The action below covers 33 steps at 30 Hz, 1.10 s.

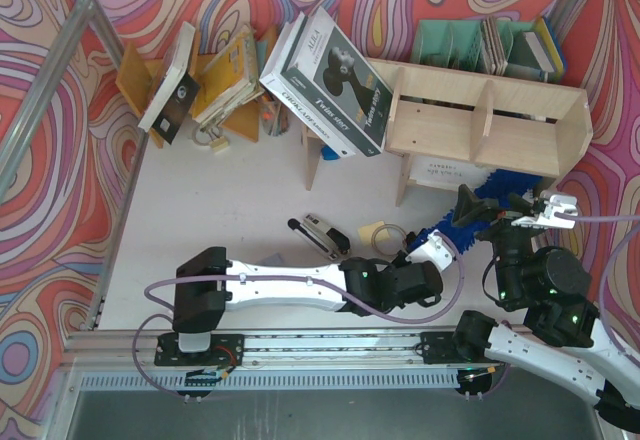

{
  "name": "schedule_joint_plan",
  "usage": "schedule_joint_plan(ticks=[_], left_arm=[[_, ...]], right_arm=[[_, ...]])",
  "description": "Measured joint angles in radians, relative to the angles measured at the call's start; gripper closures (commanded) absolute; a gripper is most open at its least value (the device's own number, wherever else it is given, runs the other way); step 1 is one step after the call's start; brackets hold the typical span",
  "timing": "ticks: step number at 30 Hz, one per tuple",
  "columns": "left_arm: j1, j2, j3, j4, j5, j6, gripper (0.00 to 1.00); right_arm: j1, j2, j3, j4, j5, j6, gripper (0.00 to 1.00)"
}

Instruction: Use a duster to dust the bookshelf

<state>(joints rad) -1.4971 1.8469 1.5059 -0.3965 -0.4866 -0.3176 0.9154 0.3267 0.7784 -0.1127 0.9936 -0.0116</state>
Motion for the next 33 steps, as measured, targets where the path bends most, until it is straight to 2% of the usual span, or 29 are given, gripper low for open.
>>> schedule_joint_plan(ticks=[11,22,33], left_arm=[[-0.002,0.017,0.000,-0.021,-0.012,0.012,1.00],[-0.009,-0.104,-0.048,0.018,-0.045,0.031,1.00],[-0.009,-0.005,-0.016,0.009,-0.015,0.023,1.00]], right_arm=[[0.000,0.005,0.000,0.000,0.000,0.000,0.01],[0.000,0.005,0.000,0.000,0.000,0.000,0.01],[0.000,0.005,0.000,0.000,0.000,0.000,0.01]])
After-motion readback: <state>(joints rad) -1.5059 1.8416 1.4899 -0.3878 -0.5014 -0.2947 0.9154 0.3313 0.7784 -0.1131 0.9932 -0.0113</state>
